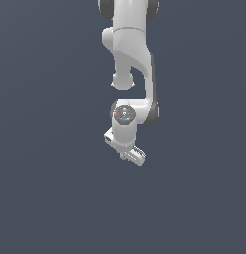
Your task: Pick up the object and move it to a goal position.
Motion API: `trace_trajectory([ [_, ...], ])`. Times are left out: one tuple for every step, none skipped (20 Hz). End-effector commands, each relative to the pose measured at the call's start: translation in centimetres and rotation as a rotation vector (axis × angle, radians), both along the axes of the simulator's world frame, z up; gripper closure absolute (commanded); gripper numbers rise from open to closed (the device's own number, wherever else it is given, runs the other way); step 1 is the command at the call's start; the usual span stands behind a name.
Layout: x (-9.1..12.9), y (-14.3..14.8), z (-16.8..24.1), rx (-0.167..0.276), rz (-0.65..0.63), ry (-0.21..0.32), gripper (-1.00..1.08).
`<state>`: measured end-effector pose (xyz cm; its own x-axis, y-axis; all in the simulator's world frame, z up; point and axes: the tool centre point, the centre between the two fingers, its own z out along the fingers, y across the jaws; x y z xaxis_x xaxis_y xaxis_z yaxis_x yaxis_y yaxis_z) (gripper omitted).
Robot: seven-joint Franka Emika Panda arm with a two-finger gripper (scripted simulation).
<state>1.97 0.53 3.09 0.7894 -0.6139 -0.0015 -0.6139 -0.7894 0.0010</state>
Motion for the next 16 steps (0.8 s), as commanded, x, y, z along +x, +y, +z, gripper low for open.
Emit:
trace_trajectory([
  [0.1,-0.5,1.1,0.0,-0.001,-0.002,1.08],
  [0.1,-0.7,1.6,0.0,-0.001,-0.002,1.08],
  [0.1,-1.0,2.3,0.0,-0.001,-0.002,1.08],
  [0.1,-1.3,3.0,0.0,-0.001,-0.002,1.08],
  [0.2,-1.7,3.8,0.001,-0.001,-0.002,1.08],
  [0.2,-2.0,4.6,0.001,-0.001,-0.002,1.08],
  [0.3,-2.4,5.4,0.001,-0.001,-0.002,1.08],
  [0.3,-2.8,6.3,0.001,-0.001,-0.002,1.08],
  [0.4,-3.1,7.1,0.001,-0.001,-0.002,1.08],
  [0.4,-3.4,7.8,0.001,-0.001,-0.002,1.08],
  [0.5,-3.7,8.5,0.001,-0.001,-0.002,1.08],
  [0.5,-4.0,9.1,0.001,-0.001,-0.002,1.08],
  [0.6,-4.2,9.6,0.001,-0.001,-0.002,1.08],
  [0.6,-4.4,10.1,0.0,-0.001,-0.002,1.08],
  [0.6,-4.6,10.5,0.0,-0.001,-0.002,1.08],
  [0.7,-4.7,10.8,0.0,-0.001,-0.002,1.08],
])
